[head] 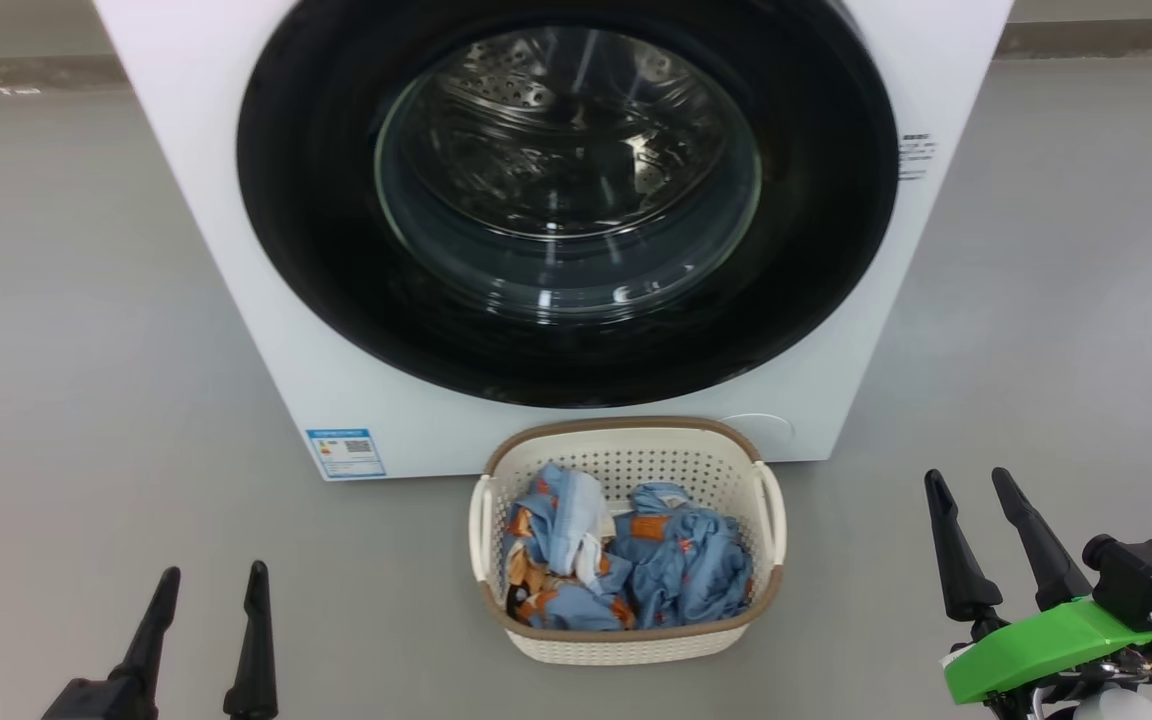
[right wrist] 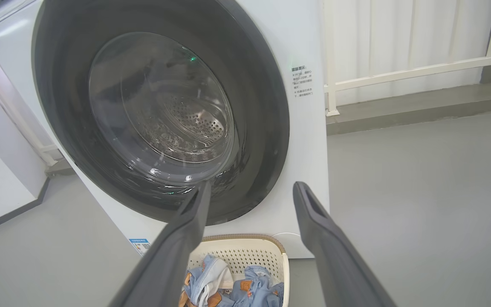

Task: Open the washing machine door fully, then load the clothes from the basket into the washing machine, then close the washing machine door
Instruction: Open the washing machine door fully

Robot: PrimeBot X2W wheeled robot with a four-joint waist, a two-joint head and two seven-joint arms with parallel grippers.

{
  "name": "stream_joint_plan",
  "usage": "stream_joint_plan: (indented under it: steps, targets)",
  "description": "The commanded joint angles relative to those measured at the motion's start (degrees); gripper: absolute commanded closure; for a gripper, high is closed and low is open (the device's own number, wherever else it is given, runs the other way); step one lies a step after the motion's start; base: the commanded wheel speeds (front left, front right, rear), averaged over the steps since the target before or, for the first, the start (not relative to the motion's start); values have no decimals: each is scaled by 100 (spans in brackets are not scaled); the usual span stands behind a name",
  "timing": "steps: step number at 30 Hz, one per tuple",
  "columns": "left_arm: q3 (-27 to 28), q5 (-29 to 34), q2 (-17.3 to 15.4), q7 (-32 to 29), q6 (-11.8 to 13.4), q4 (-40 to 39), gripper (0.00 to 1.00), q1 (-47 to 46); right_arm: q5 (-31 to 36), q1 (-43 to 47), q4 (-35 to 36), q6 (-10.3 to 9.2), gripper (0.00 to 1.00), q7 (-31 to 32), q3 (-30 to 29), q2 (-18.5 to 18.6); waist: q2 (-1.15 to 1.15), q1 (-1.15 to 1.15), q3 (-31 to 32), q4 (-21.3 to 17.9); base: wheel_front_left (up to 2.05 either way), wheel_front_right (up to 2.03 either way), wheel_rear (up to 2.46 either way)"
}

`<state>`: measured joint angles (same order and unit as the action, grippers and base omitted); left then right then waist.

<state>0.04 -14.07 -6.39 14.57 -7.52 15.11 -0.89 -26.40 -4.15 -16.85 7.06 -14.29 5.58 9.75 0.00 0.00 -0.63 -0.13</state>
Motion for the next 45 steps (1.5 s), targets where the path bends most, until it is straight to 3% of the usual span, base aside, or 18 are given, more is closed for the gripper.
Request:
stream_joint_plan:
  steps: [1, 25, 45]
  targets:
    - [181, 42, -85, 43, 3, -86, 0, -195, 77, -68, 159, 43, 0, -71, 113, 98, 0, 0, -12, -4, 123, 123, -246]
    - [214, -199, -39, 43, 3, -188, 0, -245, 88, -92, 189, 43, 0, -71, 90, 101, 0, 0, -82, 11, 116, 116, -232]
    - [116, -257, -34, 43, 3, -117, 0, -240, 55, -154, 135, 43, 0, -71, 139, 117, 0, 0, -73, 91, 18, 18, -35]
